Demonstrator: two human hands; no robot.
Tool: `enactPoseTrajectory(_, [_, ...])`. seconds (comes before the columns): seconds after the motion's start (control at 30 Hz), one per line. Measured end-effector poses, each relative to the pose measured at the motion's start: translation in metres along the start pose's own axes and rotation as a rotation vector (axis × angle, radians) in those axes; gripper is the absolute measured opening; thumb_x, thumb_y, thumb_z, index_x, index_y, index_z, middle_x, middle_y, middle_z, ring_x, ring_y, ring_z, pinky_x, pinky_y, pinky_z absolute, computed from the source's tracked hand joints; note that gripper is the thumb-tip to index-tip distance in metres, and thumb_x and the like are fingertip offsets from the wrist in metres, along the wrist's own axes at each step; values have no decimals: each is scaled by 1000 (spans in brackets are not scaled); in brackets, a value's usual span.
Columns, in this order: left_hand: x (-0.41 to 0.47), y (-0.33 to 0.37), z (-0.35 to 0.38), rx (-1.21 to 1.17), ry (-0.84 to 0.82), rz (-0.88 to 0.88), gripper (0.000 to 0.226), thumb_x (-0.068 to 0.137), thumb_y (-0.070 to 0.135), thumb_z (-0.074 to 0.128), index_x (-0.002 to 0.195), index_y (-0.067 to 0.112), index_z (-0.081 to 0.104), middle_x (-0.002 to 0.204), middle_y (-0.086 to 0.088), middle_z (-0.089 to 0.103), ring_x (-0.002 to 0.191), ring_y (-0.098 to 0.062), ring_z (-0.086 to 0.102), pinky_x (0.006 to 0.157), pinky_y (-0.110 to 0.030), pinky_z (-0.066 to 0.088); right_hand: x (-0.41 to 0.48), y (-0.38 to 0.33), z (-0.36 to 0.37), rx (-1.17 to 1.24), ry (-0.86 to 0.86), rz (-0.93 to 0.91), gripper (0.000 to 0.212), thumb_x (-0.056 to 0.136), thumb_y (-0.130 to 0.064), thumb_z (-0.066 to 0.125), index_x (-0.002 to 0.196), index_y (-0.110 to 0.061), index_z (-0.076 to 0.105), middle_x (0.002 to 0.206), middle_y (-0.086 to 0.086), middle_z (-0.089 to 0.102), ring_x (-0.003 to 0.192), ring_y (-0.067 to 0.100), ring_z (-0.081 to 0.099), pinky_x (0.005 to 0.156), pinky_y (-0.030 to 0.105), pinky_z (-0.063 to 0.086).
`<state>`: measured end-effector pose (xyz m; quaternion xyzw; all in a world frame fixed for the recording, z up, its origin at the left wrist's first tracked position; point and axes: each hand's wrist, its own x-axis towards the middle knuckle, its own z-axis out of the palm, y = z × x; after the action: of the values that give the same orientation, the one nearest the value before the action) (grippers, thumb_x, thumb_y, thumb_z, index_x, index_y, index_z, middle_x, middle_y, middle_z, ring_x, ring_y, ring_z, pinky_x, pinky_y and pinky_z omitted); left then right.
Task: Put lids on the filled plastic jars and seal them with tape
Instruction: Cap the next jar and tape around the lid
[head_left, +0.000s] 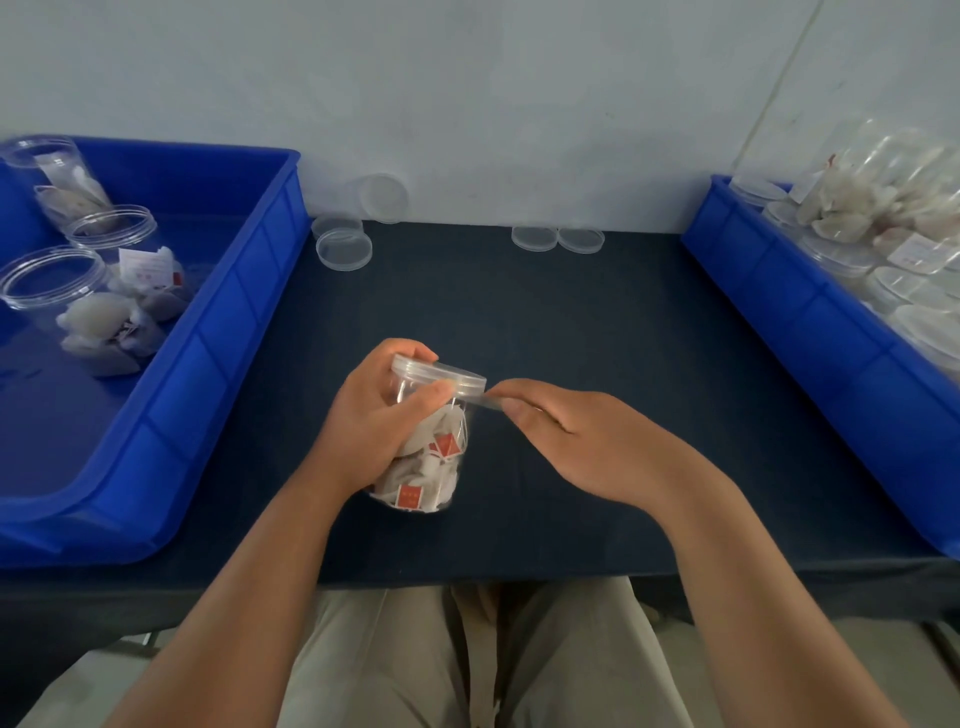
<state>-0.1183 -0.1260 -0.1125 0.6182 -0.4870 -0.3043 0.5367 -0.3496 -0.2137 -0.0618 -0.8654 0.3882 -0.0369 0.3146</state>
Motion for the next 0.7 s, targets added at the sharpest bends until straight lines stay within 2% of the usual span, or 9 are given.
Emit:
enactPoseTrajectory(0.13, [-1,-8,-1,-196,-98,-51,52,82,51,67,125,23,64,103,-2,75,88,-17,74,72,-27,58,10,4,3,7,4,26,43,102,-73,30,142,-62,43,127,-29,60,110,-2,56,82,22,41])
enactPoseTrajectory(0.2, [-1,-15,-3,-285,-183,-92,62,85,51,68,139,21,57,112,-14,73,97,-26,73,79,-34,60,12,4,7,25,13,21,45,100,-78,31,141,-64,41,127,-28,62,112,-1,57,82,23,42])
enactPoseTrajectory(0.27, [-2,-20,-2,-346,-261,-144,77,85,58,73,147,18,51,120,-25,69,104,-34,70,87,-43,59,13,3,9,56,-14,3,49,98,-81,31,146,-69,32,143,-30,54,121,-4,50,90,25,40])
enactPoseTrajectory(0.37, [-3,-23,0,-364,-273,-145,98,78,73,76,138,-1,52,116,-21,69,102,-34,68,87,-44,58,13,-1,11,97,-40,-31,53,96,-81,29,148,-70,28,156,-33,43,136,-1,46,96,23,36])
enactPoseTrajectory(0.43, [-5,-19,2,-282,-211,-92,94,81,74,71,134,-2,56,119,-18,69,107,-32,68,92,-45,57,10,-2,14,119,-16,-41,60,93,-83,26,150,-67,31,155,-32,45,139,1,46,96,22,37])
enactPoseTrajectory(0.5, [-7,-12,1,-76,-114,-31,72,87,70,61,132,14,67,125,-2,73,114,-18,70,100,-40,57,5,-2,18,112,36,-35,61,95,-81,26,152,-62,34,153,-30,49,138,0,49,94,21,39])
enactPoseTrajectory(0.57, [-11,-3,-2,83,-13,-18,55,89,69,61,131,35,66,118,22,73,109,1,69,92,-25,59,0,-2,22,90,95,-18,57,99,-76,29,153,-58,37,147,-28,55,132,0,53,89,18,41])
enactPoseTrajectory(0.63, [-20,8,-4,154,0,-39,61,89,76,53,142,47,52,112,46,64,105,19,62,79,-10,55,-4,-4,27,69,150,-1,57,101,-74,29,153,-54,40,144,-27,58,129,0,55,85,17,41])
enactPoseTrajectory(0.7, [-28,16,3,188,-39,-91,75,87,87,43,152,52,37,111,56,54,104,28,55,76,-12,52,-9,-10,32,45,200,-1,59,102,-74,27,154,-51,42,144,-26,59,129,0,56,86,18,42])
